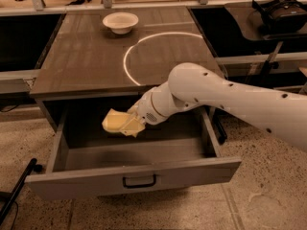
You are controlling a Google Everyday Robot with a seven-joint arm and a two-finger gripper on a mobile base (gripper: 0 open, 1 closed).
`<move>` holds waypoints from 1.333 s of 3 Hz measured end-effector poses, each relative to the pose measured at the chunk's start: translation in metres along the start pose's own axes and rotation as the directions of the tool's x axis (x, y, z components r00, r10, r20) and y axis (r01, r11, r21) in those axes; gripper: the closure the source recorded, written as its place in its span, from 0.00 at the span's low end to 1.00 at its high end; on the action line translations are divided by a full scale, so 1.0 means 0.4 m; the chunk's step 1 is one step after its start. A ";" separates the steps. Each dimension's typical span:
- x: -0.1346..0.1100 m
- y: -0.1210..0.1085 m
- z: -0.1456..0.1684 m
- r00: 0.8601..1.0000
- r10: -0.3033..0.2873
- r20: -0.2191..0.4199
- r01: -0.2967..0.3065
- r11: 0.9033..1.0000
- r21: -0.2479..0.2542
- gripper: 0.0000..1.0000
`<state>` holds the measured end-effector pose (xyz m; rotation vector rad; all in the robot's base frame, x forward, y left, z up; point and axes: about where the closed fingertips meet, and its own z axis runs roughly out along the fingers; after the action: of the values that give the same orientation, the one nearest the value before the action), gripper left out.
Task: Place sponge into top drawer
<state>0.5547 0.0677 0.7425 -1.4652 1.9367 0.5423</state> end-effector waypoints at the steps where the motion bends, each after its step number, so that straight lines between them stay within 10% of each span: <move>1: 0.051 -0.026 0.051 0.999 0.024 -0.028 -0.024 1.000 0.011 1.00; 4: 0.195 -0.093 0.175 0.984 0.134 -0.113 -0.122 0.987 0.107 0.73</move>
Offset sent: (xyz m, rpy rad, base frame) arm 0.0353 -0.0135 -0.0763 -0.0749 0.0171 -0.1066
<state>0.5939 0.0494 0.6401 -1.3444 2.1319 0.4163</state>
